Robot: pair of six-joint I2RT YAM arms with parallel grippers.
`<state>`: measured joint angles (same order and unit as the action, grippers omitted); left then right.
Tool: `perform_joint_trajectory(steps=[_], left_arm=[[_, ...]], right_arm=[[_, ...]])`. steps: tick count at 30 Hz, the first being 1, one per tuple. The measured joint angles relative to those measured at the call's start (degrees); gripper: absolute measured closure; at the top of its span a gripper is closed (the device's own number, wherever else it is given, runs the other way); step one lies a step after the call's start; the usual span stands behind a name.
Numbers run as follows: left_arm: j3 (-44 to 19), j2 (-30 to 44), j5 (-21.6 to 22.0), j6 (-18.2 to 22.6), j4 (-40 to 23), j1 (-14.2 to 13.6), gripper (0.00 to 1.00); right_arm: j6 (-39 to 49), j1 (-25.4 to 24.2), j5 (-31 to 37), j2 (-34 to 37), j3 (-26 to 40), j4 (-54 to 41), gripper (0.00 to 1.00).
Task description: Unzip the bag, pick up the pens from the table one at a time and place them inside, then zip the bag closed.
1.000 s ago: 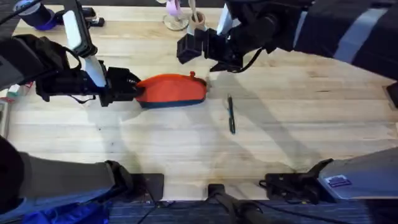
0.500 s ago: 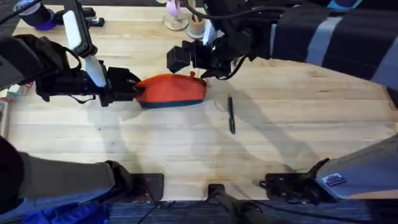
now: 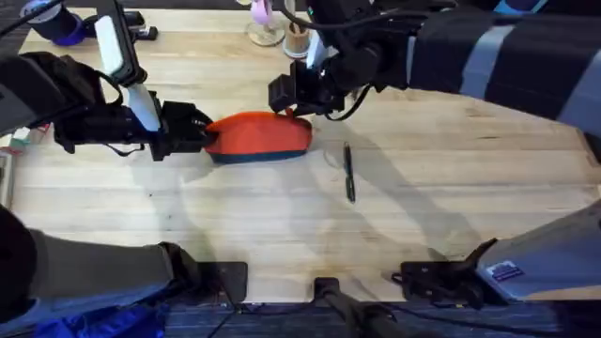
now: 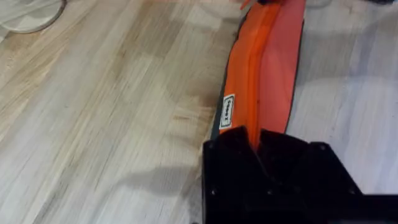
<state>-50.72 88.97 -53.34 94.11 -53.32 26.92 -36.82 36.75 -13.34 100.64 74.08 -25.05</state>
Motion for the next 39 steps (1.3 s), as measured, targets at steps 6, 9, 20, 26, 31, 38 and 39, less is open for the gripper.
perform_joint_trajectory(steps=[6, 9, 20, 26, 31, 38, 39], left_arm=[[0.0, 0.0, 0.0, 0.0, 0.0, 0.0, 0.957], [0.0, 0.0, 0.0, 0.0, 0.0, 0.0, 0.957], [0.0, 0.0, 0.0, 0.0, 0.0, 0.0, 0.957], [0.0, 0.0, 0.0, 0.0, 0.0, 0.0, 0.957], [0.0, 0.0, 0.0, 0.0, 0.0, 0.0, 0.957], [0.0, 0.0, 0.0, 0.0, 0.0, 0.0, 0.957], [0.0, 0.0, 0.0, 0.0, 0.0, 0.0, 0.957]], right_arm=[[0.0, 0.0, 0.0, 0.0, 0.0, -0.5, 0.896], [0.0, 0.0, 0.1, 0.0, 0.0, -0.5, 0.967], [0.0, 0.0, 0.0, 0.0, 0.0, 0.7, 0.970], [2.0, 0.0, 0.0, 0.0, 0.1, 0.9, 0.970], [4.7, 0.0, -0.6, 0.0, 0.9, 1.0, 0.970], [6.2, 0.0, -1.9, -0.2, 1.2, 1.1, 0.970], [6.2, 0.0, -2.3, -0.2, 1.2, 1.1, 0.970]])
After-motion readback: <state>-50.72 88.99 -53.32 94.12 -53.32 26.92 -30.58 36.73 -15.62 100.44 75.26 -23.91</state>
